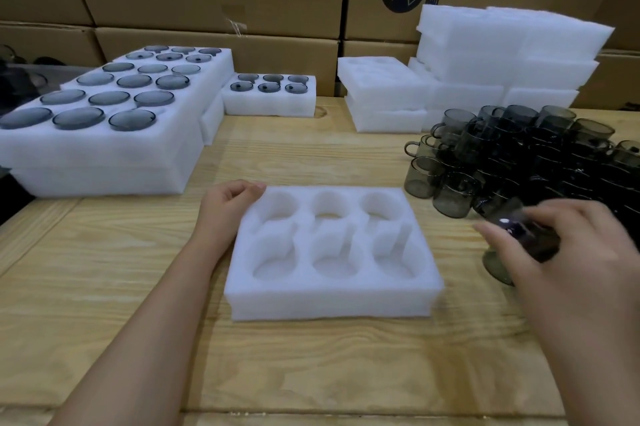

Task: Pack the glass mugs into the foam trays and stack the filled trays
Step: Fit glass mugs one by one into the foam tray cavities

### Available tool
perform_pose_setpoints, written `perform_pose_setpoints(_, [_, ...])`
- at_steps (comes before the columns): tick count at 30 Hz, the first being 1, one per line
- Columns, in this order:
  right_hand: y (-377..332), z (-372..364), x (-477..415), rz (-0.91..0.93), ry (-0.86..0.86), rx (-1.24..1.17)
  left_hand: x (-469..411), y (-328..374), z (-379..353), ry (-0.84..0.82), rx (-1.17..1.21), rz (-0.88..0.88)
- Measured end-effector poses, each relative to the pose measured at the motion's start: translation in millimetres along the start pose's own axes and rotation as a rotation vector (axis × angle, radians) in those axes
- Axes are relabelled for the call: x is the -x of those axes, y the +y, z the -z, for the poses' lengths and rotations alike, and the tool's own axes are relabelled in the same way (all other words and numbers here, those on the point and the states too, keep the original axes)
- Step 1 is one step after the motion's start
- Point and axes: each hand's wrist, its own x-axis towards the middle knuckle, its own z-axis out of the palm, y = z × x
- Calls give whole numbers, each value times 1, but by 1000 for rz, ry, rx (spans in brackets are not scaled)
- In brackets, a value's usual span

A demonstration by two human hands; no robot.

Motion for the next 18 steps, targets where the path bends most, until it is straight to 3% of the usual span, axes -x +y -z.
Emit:
perform_pose_setpoints(5, [-52, -33, -18, 175, -174, -305, 5, 12, 1, 82, 12, -159])
perform_pose_setpoints(8, [-74, -59, -28, 171, -299, -391, 6, 31, 2, -169, -57, -294])
perform_pose_setpoints(12, [-97, -81, -38, 188, -393, -443, 13, 43, -13, -490, -331, -385])
perform_pose_setpoints(18, [-119, -97, -33, 246, -557, -462, 15, 39, -28, -413, -238, -360])
